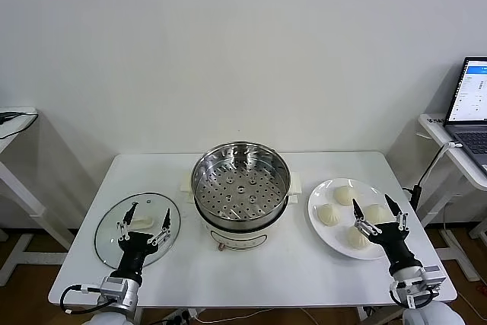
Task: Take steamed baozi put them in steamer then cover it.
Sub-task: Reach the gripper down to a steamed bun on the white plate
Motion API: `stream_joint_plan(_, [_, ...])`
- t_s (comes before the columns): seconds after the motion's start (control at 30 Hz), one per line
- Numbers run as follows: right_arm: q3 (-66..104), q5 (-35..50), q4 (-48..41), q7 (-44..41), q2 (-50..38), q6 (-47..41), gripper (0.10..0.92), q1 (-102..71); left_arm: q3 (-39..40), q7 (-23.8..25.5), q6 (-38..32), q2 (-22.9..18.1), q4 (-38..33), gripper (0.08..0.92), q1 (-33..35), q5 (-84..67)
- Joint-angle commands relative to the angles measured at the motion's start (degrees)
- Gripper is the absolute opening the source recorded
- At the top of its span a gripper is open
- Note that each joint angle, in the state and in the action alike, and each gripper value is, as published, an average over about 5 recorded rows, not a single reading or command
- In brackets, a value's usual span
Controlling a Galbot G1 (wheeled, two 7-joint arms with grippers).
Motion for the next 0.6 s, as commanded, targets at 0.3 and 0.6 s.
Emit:
stream_joint_plan(0.3, [-5.1, -19.8, -14.5, -4.1, -24.8, -7.2, 0.823, 17.2, 1.1, 0.1, -0.7, 1.2, -0.3, 0.823, -0.2, 1.2])
stream_joint_plan(0.6, [-30.3, -26.4, -27.4, -26.9, -41.8, -9.8, 0.823, 40.2, 1.8, -0.1, -0.5, 0.5, -0.2, 0.823, -0.6, 1.3])
